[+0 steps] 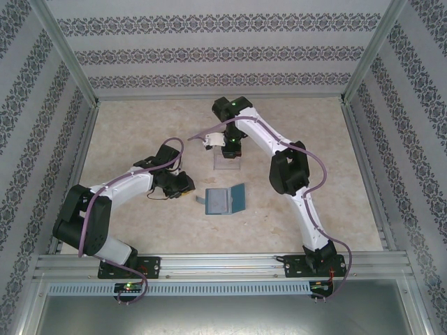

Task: Take the credit cards out of the card holder

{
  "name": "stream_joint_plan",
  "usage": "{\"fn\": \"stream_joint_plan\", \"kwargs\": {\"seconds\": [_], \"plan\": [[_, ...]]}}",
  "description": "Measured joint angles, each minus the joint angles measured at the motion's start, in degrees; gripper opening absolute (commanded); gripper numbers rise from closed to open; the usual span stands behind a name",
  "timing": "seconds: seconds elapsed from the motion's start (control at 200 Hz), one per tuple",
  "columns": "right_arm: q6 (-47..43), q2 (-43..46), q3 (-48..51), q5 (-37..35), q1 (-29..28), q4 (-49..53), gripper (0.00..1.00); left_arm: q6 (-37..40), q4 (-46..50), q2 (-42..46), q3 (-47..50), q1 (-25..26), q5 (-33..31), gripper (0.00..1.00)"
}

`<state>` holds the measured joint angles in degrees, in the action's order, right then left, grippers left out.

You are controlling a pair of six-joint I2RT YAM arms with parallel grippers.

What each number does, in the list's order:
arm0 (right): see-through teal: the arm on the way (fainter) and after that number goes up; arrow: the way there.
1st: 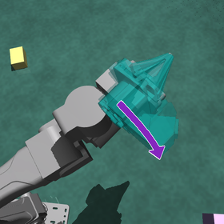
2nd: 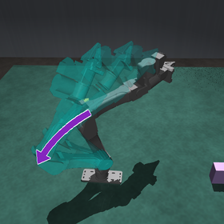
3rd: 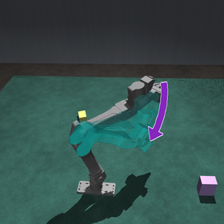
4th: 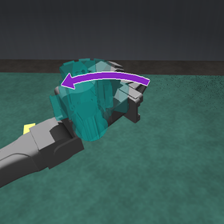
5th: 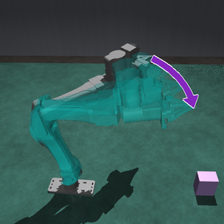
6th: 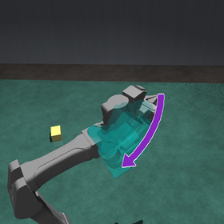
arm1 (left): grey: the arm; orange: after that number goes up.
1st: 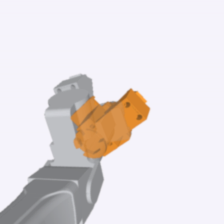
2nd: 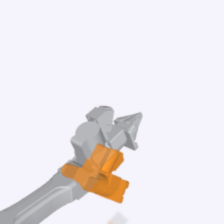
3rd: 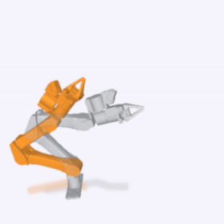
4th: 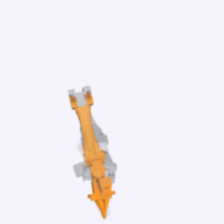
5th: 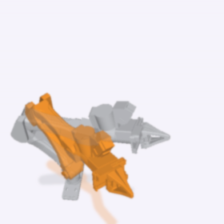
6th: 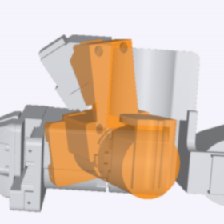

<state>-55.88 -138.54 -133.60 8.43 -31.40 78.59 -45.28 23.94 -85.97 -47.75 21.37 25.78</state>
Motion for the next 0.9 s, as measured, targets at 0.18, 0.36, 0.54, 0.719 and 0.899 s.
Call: {"fn": "stream_joint_plan", "kwargs": {"seconds": [0.18, 0.36, 0.54, 0.719, 0.899], "plan": [[0.1, -0.9, 0.1, 0.9, 0.0, 1.1, 0.00, 0.0, 0.0, 0.0, 0.0, -0.5, 0.4, 0.23], [0.2, -2.4, -0.1, 2.3, 0.0, 2.4, 0.01, 0.2, 0.0, 0.0, 0.0, -0.5, 0.8, 0.23], [0.2, -3.6, -1.8, 3.5, 0.0, 4.4, 0.07, 0.4, 0.0, 0.0, 0.0, -0.7, 0.8, 0.23], [0.2, -4.4, -3.0, 4.2, 0.0, 5.5, 0.11, 0.7, 0.0, 0.0, 0.0, -1.0, 0.8, 0.23], [0.2, -5.3, -4.0, 5.0, 0.0, 6.0, 0.21, 0.7, 0.0, 0.0, 0.0, -1.2, 0.8, 0.23]]}}
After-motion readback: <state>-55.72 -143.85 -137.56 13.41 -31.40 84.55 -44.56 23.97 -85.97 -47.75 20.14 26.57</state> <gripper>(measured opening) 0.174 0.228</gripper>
